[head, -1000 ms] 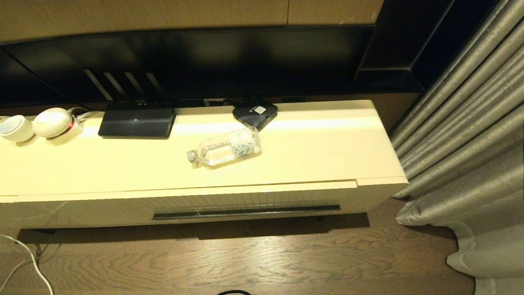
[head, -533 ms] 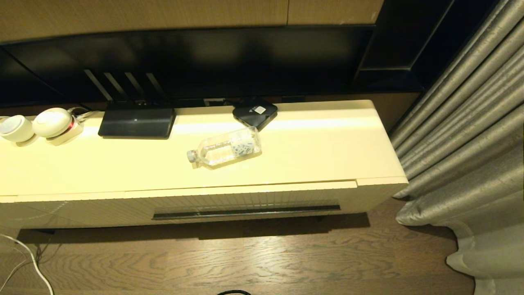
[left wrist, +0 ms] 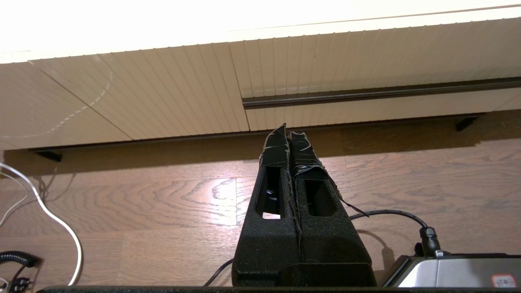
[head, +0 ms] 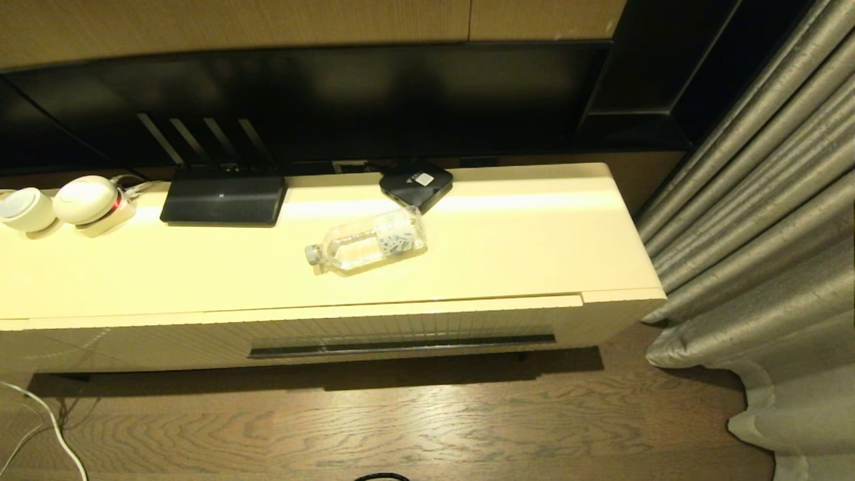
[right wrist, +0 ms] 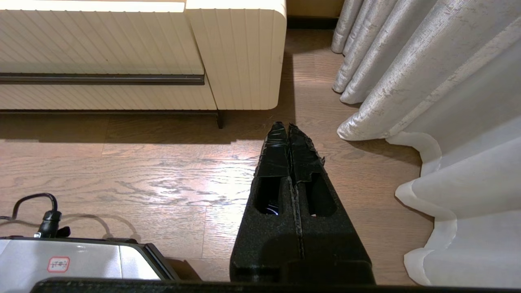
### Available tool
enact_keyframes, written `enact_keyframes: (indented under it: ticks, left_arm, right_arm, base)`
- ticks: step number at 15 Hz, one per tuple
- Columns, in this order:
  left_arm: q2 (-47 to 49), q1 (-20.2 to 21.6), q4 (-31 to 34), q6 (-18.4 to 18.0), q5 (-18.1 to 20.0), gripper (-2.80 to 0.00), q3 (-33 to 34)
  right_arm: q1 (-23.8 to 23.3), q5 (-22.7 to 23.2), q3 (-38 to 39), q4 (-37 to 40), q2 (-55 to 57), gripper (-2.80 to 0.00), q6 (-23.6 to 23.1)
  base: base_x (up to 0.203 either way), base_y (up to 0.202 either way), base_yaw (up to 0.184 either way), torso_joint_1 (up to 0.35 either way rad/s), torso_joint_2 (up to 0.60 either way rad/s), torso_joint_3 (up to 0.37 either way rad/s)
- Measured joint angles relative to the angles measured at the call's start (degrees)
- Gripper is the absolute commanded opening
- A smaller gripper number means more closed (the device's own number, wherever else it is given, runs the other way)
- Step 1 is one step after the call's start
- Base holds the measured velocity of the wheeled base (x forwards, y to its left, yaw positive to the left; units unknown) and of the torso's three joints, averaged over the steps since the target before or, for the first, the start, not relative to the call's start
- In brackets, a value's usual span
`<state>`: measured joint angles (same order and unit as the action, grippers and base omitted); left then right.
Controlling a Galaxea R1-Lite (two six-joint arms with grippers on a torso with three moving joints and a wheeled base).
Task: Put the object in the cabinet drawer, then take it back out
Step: Open the drawer
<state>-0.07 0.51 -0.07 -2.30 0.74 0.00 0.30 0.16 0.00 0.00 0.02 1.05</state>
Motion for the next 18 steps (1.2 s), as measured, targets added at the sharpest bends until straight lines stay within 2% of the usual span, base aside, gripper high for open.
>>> enact_keyframes:
  ticks: [5, 8, 13, 18]
  left_arm:
    - [0.0, 0.0, 0.02, 0.16, -0.84, -2.8, 0.0]
    - [0.25, 0.0, 1.71, -1.59, -0.96, -2.8, -1.08]
    - [3.75, 0.0, 4.87, -2.6, -1.11, -2.8, -12.57]
    - [18.21, -1.26, 5.02, -2.87, -4.16, -2.8, -31.59]
  right_arm:
    - [0.02, 0.0, 0.0, 0.0, 0.0, -2.8, 0.0]
    - [0.02, -0.02, 0.0, 0.0, 0.0, -2.8, 0.0]
    - [0.01, 0.0, 0.0, 0.0, 0.0, -2.8, 0.0]
    - [0.0, 0.0, 0.0, 0.0, 0.0, -2.8, -0.01]
  base:
    - [0.0, 0.0, 0.0, 0.0, 0.0, 0.0]
    - [0.0, 0.0, 0.0, 0.0, 0.0, 0.0]
    - [0.0, 0.0, 0.0, 0.0, 0.0, 0.0]
    - [0.0, 0.0, 0.0, 0.0, 0.0, 0.0]
